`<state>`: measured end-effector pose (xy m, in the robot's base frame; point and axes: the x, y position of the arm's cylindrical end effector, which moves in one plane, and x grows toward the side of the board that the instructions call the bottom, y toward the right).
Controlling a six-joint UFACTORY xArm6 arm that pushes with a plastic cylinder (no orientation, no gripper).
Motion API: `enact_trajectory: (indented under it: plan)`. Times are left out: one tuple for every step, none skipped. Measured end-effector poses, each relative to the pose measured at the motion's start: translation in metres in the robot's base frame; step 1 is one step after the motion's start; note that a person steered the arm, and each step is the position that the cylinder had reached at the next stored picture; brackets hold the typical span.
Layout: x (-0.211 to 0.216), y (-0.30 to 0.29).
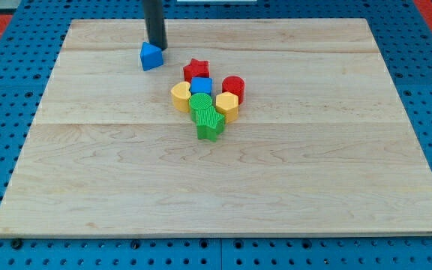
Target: Place the blue triangle into the yellow heart
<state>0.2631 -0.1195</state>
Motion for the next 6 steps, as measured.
enact_trajectory:
  plan:
    - [-0.019,-0.072]
    - [0.012,-0.045]
    - [0.017,0.042]
    - [0.068,0.035]
    - [0.076,0.043]
    - [0.076,0.037]
